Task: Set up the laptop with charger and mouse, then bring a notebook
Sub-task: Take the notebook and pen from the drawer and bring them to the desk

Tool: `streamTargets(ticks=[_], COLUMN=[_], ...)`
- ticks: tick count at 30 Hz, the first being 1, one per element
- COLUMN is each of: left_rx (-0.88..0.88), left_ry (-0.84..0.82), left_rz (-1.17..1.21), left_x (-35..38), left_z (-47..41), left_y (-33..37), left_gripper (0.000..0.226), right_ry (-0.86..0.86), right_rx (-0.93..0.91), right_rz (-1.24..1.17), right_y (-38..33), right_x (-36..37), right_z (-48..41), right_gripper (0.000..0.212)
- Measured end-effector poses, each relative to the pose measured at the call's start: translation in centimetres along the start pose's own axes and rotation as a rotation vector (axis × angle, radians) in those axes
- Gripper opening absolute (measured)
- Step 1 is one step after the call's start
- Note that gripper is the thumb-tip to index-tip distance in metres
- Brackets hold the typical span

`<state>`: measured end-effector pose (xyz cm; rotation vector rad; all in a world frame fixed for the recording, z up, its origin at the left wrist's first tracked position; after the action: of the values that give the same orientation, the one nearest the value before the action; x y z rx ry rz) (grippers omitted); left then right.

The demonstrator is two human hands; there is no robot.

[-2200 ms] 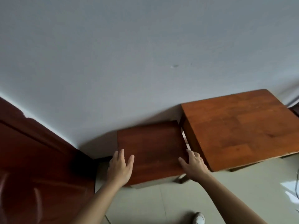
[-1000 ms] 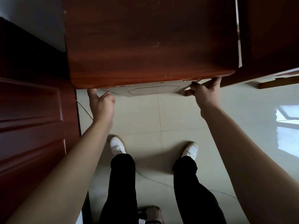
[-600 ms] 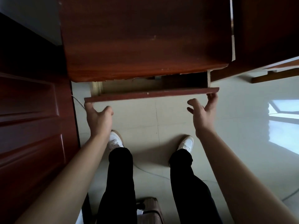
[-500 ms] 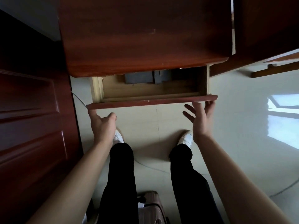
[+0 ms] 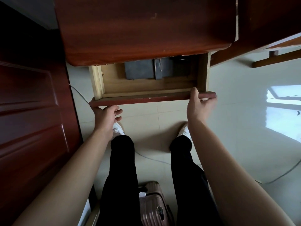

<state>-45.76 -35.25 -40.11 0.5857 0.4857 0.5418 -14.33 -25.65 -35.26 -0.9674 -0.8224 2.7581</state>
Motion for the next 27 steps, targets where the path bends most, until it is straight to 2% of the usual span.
streamTargets(ticks=[2, 3, 5, 6, 8, 10, 12, 15, 17, 21, 24, 27], left_rx=[0.002, 0.0, 0.075, 0.179, 0.475, 0.735, 0.874, 0.983, 0.993, 0.764, 0.626, 0.522], left_ry=[-0.012, -0.004, 0.089, 0.167, 0.27, 0.269, 0.185, -0.044, -0.156, -0.314, -0.402, -0.312], left_rz=[0.008, 0.003, -0.121, -0.224, -0.364, -0.419, -0.53, -0.934, -1.221, -1.508, -1.51, -1.506], left_x=[-0.7, -1.1, -2.3, -3.0, -3.8, -3.6, -2.5, 0.3, 1.7, 2.9, 4.5, 6.1], left_z=[0.1, 0.2, 1.0, 1.6, 3.6, 5.4, 6.4, 6.6, 6.2, 4.2, 3.0, 1.8], left_y=[0.6, 1.0, 2.6, 3.8, 6.8, 9.1, 10.6, 11.1, 10.3, 8.6, 8.9, 10.9], left_gripper=[0.058, 0.058, 0.058, 0.056, 0.049, 0.047, 0.044, 0.038, 0.042, 0.061, 0.065, 0.073], right_ry=[0.15, 0.195, 0.171, 0.091, -0.098, -0.18, -0.192, -0.146, -0.092, -0.124, -0.201, -0.206], right_rx=[-0.305, -0.458, -0.715, -0.791, -0.802, -0.743, -0.666, -0.573, -0.542, -0.54, -0.505, -0.507], right_rz=[0.186, 0.263, 0.45, 0.557, 0.805, 1.054, 1.168, 1.124, 1.074, 1.077, 1.109, 1.068], right_y=[-2.3, -3.8, -6.6, -7.6, -8.7, -9.0, -9.5, -10.4, -10.8, -10.6, -10.0, -9.5], right_x=[-1.5, -1.8, -1.2, -0.2, 2.2, 4.5, 6.3, 7.4, 7.4, 7.6, 7.1, 5.9], right_z=[1.4, 2.1, 2.9, 2.8, 2.0, 1.0, -0.1, -1.6, -2.3, -2.9, -3.2, -2.8], right_gripper=[0.083, 0.081, 0.064, 0.053, 0.044, 0.05, 0.063, 0.065, 0.059, 0.058, 0.057, 0.049])
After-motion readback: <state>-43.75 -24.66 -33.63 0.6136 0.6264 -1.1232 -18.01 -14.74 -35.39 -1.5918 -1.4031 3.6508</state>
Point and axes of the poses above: each hand's wrist, its own z-axis away from the middle knuckle, its own x-axis out of the palm, y = z × x, the point moved 6 cm from there along -z, towards the middle knuckle, and after that the axes turned 8 degrees about x, right-handed, at the moved point
